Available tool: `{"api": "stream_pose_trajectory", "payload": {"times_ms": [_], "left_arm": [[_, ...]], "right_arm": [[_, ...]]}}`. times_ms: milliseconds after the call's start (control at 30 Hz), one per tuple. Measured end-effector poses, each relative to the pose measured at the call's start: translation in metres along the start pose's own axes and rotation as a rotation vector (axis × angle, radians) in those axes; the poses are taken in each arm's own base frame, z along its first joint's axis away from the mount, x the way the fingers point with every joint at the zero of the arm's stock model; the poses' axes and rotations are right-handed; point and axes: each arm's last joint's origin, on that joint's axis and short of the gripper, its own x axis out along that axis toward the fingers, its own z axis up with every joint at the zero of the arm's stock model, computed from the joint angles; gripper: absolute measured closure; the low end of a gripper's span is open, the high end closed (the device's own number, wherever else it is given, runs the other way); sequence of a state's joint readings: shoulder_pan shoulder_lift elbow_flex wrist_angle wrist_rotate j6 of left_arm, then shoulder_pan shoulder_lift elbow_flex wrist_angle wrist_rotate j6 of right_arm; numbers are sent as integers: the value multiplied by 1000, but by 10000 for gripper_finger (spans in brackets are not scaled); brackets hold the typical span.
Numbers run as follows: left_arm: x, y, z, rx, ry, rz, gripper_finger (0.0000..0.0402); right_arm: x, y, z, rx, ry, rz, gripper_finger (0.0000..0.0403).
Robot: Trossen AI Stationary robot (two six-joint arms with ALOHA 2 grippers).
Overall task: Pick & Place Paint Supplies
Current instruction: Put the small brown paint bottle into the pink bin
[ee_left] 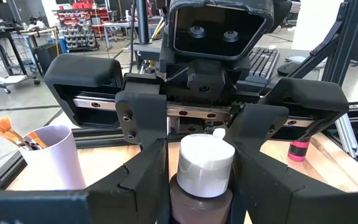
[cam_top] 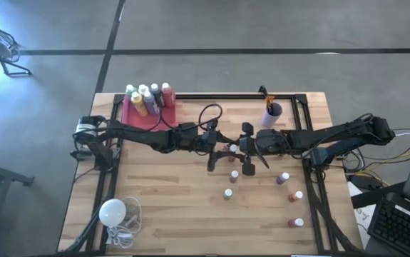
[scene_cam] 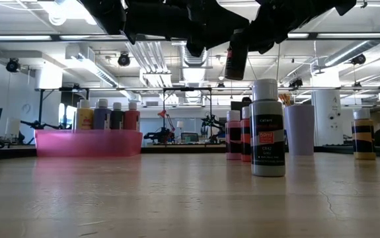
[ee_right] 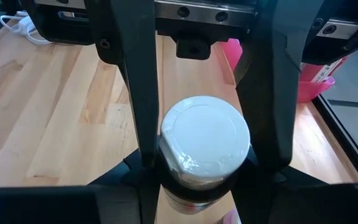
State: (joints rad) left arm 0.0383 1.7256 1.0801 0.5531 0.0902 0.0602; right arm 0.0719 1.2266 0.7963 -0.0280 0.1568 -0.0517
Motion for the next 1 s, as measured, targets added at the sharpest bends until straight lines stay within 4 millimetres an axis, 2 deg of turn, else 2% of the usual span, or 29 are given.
{"api": "stream_pose_trajectory", "payload": {"times_ms": [500, 800, 1000], "left_arm": [[0, 0, -2, 29, 10, 0, 214], [0, 0, -3, 35, 19, -2, 284], [0, 0, -3, 35, 20, -3, 286]], "right_arm": [[0, 0, 0, 11, -1, 0, 260], [0, 0, 0, 11, -1, 1, 251], [0, 0, 0, 11, -1, 1, 260]]}}
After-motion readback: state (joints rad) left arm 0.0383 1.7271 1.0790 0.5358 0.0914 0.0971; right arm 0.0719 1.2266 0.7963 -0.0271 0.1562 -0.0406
